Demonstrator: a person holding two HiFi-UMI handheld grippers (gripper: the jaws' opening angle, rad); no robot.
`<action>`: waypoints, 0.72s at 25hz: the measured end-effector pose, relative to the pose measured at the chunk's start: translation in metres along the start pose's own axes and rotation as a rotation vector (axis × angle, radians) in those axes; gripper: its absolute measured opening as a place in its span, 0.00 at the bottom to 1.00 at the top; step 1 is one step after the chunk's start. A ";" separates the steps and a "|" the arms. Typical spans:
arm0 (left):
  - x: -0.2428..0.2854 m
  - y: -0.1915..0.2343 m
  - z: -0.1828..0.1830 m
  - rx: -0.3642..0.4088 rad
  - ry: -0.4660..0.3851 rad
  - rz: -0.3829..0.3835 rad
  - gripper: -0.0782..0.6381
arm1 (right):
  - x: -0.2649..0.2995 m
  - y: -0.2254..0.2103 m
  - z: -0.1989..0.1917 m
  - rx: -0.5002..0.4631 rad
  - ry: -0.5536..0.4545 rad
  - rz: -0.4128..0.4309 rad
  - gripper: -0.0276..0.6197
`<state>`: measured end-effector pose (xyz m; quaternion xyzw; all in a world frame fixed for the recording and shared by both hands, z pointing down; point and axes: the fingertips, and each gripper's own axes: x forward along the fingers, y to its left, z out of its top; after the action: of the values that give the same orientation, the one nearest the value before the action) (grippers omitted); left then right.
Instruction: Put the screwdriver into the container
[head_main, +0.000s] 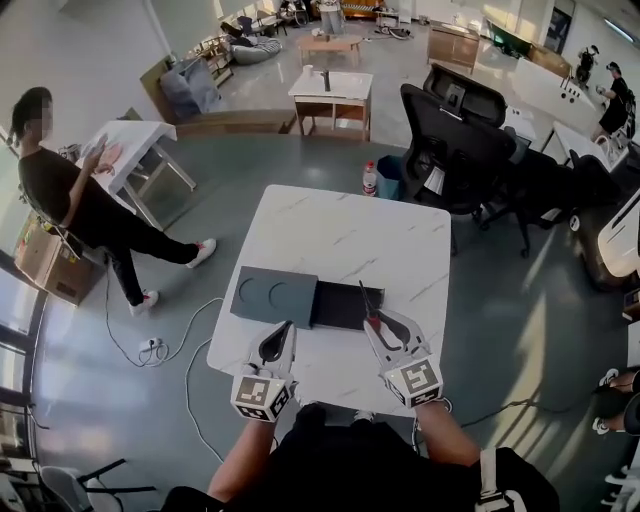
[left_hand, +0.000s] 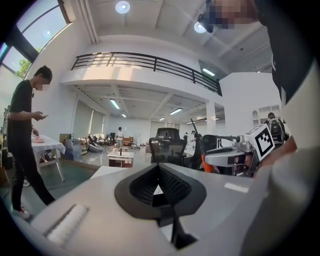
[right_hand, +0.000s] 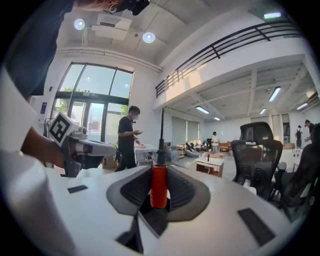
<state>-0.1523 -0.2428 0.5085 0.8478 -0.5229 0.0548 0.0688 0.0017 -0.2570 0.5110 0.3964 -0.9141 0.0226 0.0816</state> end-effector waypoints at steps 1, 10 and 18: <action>0.002 0.003 -0.001 -0.004 0.003 -0.008 0.12 | 0.002 0.001 -0.003 0.001 0.012 -0.006 0.19; 0.020 0.025 -0.015 -0.028 0.014 -0.055 0.12 | 0.029 -0.003 -0.039 -0.068 0.154 -0.029 0.19; 0.020 0.041 -0.029 -0.084 0.030 -0.046 0.12 | 0.058 0.001 -0.101 -0.306 0.432 0.043 0.19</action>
<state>-0.1808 -0.2734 0.5428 0.8552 -0.5038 0.0439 0.1134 -0.0250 -0.2872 0.6199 0.3459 -0.8766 -0.0298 0.3333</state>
